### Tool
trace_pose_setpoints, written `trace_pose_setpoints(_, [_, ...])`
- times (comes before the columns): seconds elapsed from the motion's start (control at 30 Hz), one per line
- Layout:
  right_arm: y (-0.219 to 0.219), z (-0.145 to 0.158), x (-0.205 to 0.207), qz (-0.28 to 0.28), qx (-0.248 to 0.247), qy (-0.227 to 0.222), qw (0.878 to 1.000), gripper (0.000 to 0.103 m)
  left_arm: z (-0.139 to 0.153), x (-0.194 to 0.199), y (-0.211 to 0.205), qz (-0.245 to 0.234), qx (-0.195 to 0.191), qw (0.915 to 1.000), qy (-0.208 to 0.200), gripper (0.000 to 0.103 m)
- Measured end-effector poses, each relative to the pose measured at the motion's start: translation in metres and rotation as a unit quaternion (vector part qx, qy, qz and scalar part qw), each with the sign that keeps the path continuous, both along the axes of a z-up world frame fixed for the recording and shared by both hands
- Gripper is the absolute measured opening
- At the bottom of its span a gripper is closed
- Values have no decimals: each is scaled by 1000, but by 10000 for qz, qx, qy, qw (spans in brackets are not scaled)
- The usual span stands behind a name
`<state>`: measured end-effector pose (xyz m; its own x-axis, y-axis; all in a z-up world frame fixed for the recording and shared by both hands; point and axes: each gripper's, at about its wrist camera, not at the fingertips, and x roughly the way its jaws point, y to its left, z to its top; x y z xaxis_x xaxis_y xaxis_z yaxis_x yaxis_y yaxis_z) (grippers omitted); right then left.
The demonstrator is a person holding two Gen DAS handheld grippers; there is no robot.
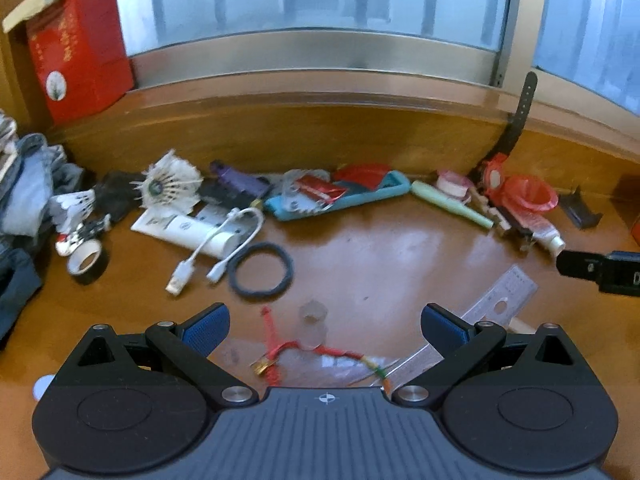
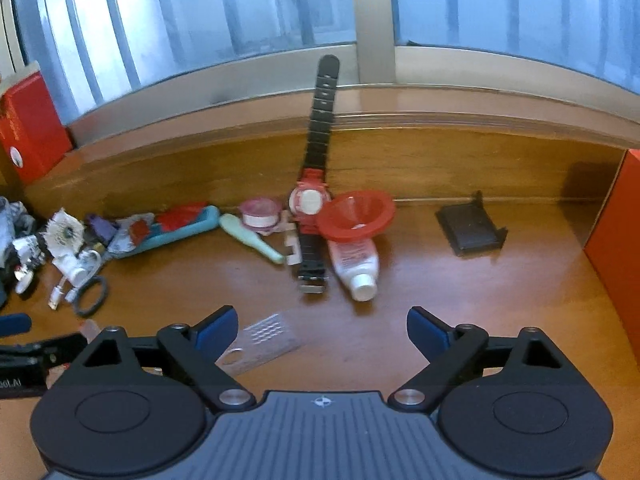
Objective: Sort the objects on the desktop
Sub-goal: 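Move the left tool toward the pink tape roll while the right approaches the red funnel, then close the left gripper on the pink tape roll while the right gripper grasps the red funnel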
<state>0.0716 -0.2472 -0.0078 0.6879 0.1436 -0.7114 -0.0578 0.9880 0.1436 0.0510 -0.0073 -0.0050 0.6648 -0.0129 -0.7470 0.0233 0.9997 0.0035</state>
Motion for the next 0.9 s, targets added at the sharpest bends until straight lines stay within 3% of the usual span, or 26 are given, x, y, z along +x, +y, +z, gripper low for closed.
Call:
trace_pose_setpoints(0.33, [-23, 0, 41, 662, -768, -312, 9944, 93, 3, 27, -43, 95, -81, 9999, -115, 103])
trace_pose_setpoints(0.7, [-29, -27, 90, 995, -668, -737, 9900, 91, -8, 68, -65, 83, -367, 9989, -273, 103])
trace_pose_setpoints(0.9, [-25, -38, 101, 1235, -678, -999, 9850, 90, -19, 86, -75, -179, -207, 9991, -318, 103])
